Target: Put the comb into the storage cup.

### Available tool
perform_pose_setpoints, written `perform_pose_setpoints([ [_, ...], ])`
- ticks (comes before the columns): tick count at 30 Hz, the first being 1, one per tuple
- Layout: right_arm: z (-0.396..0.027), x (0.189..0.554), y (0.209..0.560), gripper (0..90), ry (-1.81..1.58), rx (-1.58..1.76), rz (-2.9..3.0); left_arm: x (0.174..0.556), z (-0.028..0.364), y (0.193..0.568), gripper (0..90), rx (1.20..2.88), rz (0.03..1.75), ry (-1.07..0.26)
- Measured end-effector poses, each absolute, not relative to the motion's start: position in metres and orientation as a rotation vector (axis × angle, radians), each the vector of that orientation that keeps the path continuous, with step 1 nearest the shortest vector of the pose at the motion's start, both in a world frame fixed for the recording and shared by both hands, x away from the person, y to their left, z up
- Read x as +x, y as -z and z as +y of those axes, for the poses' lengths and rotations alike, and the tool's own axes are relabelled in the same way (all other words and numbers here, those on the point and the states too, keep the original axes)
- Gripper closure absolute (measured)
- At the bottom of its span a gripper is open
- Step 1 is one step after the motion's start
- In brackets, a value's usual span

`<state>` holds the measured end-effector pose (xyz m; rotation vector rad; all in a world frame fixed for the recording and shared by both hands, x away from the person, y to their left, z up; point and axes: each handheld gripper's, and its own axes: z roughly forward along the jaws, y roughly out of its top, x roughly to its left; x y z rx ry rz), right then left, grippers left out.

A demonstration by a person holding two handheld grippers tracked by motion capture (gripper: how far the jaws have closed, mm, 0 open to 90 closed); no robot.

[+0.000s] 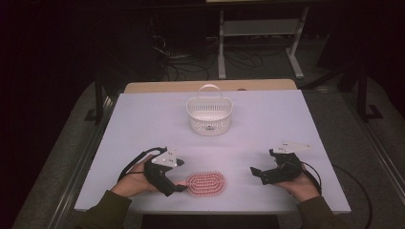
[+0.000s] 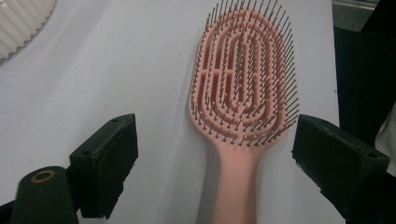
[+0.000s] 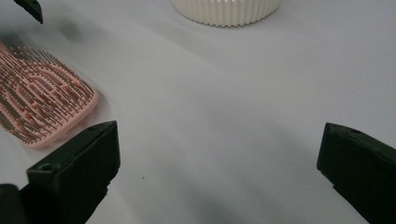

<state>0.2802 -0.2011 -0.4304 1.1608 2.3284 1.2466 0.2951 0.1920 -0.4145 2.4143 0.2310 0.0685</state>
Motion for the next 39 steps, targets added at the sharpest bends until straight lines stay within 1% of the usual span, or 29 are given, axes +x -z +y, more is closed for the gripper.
perform_pose_setpoints([
  [13, -0.201, 0.280, 0.430, 0.0, -1.245, 1.161, 2.329, 0.293, 0.193, 0.417, 30.5, 2.459, 0.206, -0.056],
  [23, -0.201, 0.280, 0.430, 0.0, -1.245, 1.162, 2.327, 0.291, 0.190, 0.421, 38.3, 2.512, 0.168, -0.051],
  [31, -0.201, 0.280, 0.430, 0.0, -1.246, 1.161, 2.325, 0.290, 0.188, 0.426, 46.7, 2.557, 0.145, -0.053],
  [39, -0.201, 0.280, 0.430, 0.0, -1.249, 1.163, 2.323, 0.289, 0.186, 0.429, 52.5, 2.590, 0.129, -0.054],
])
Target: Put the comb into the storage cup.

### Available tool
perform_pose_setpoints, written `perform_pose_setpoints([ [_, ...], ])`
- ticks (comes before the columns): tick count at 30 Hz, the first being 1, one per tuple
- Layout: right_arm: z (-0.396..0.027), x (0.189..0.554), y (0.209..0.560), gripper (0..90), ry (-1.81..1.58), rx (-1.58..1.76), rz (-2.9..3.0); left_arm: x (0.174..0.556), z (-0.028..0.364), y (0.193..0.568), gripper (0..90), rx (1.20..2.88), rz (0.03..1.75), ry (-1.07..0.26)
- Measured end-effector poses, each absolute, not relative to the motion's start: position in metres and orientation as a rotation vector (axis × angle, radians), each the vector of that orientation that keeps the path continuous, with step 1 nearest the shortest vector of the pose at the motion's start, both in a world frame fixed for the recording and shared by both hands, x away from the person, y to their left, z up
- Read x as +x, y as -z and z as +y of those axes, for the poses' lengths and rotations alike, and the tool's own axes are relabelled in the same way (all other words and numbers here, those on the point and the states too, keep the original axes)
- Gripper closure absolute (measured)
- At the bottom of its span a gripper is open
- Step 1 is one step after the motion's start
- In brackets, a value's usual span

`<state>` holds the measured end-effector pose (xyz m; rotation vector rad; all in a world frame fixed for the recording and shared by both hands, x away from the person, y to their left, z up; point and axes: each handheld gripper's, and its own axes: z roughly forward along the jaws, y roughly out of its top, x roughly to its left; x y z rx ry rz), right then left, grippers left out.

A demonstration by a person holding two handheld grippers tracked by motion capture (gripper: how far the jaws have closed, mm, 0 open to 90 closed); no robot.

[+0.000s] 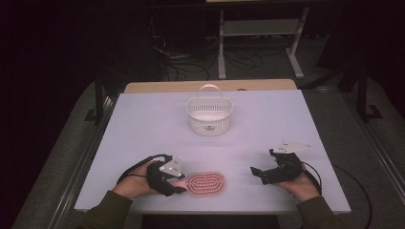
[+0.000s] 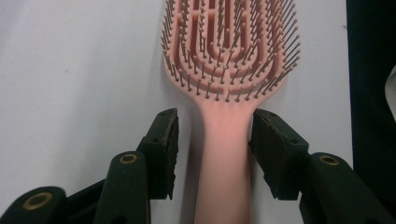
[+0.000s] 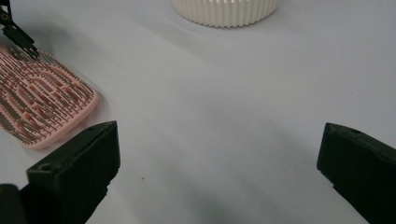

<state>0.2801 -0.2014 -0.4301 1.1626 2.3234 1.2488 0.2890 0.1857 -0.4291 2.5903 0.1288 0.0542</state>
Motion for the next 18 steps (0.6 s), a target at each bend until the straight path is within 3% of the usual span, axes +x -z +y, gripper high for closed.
perform_pose_setpoints([
  [18, -0.2022, 0.2807, 0.4304, 0.0, -1.254, 1.164, 2.321, 0.2904, 0.1848, 0.4302, 65.2, 2.594, 0.114, -0.014],
])
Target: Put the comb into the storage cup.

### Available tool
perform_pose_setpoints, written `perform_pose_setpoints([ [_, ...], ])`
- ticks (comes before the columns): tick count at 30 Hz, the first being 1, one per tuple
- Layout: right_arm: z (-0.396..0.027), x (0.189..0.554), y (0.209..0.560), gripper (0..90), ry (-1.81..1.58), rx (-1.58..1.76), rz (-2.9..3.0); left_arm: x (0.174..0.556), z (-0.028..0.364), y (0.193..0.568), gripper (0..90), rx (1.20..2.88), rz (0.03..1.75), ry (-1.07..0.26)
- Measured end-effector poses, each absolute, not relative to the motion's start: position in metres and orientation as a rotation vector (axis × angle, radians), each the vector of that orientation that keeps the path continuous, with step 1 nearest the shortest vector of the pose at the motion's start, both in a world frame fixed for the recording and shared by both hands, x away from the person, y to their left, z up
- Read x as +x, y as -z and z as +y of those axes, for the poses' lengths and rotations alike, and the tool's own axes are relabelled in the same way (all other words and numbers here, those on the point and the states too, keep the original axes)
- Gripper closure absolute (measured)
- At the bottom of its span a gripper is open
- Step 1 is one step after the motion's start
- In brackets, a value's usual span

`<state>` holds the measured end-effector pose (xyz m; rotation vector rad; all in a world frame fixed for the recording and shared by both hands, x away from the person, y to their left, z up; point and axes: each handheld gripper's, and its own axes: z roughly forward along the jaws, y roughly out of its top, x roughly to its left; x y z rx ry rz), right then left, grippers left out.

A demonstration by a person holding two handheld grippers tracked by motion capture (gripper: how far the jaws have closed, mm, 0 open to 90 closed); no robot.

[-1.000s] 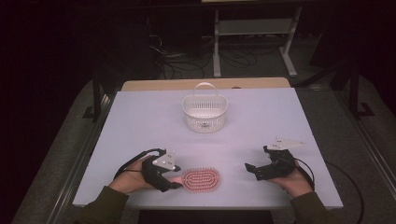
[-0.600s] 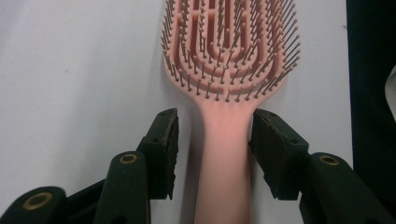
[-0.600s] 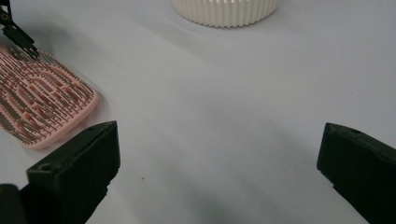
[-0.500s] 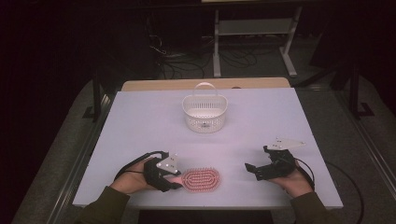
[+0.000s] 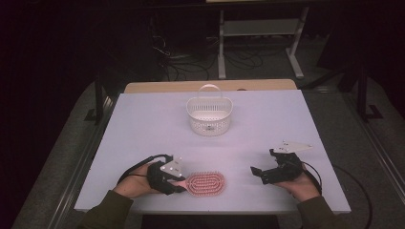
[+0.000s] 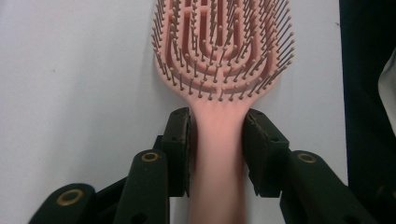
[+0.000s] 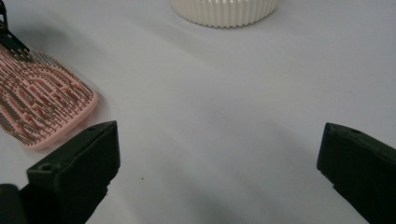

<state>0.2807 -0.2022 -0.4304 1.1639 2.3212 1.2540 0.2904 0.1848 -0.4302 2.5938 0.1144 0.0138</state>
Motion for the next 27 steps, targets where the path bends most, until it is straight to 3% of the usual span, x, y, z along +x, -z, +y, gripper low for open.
perform_pose_setpoints([
  [9, -0.2029, 0.2815, 0.4309, 0.0, -1.253, 1.166, 2.321, 0.2925, 0.1848, 0.4300, 70.0, 2.596, 0.124, -0.002],
  [27, -0.2033, 0.2811, 0.4305, 0.0, -1.259, 1.177, 2.313, 0.2905, 0.1833, 0.4285, 70.6, 2.602, 0.168, -0.016],
])
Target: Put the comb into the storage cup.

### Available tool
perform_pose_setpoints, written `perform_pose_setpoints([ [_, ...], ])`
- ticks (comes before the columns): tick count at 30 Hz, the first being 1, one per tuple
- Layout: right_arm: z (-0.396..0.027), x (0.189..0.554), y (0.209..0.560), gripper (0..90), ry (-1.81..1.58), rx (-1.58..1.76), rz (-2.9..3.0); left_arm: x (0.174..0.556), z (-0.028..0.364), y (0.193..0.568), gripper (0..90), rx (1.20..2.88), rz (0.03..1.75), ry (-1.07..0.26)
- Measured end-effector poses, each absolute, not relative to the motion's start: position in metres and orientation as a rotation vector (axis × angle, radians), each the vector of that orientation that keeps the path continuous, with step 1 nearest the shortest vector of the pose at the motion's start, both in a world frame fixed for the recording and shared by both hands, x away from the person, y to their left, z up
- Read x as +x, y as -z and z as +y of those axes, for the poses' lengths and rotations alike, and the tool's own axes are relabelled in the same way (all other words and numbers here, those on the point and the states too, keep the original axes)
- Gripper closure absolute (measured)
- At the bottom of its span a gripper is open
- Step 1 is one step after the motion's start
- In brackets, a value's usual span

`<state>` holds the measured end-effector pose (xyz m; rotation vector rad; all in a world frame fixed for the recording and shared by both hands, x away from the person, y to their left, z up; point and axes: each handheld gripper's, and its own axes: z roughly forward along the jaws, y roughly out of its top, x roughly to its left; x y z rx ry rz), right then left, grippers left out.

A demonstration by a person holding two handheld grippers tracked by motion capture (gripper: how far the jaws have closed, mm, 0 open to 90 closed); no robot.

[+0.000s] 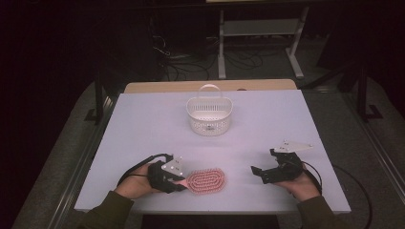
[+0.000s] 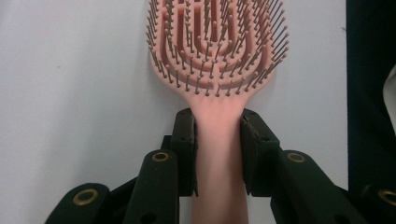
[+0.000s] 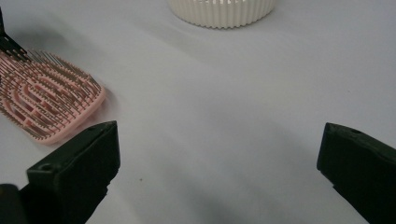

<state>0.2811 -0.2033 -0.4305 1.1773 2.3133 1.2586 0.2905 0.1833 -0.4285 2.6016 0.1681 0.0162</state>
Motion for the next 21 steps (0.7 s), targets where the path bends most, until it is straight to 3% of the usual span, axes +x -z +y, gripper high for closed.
perform_pose_setpoints([
  [21, -0.205, 0.282, 0.431, 0.0, -1.258, 1.179, 2.314, 0.297, 0.196, 0.414, 70.5, 2.443, 0.315, -0.125],
])
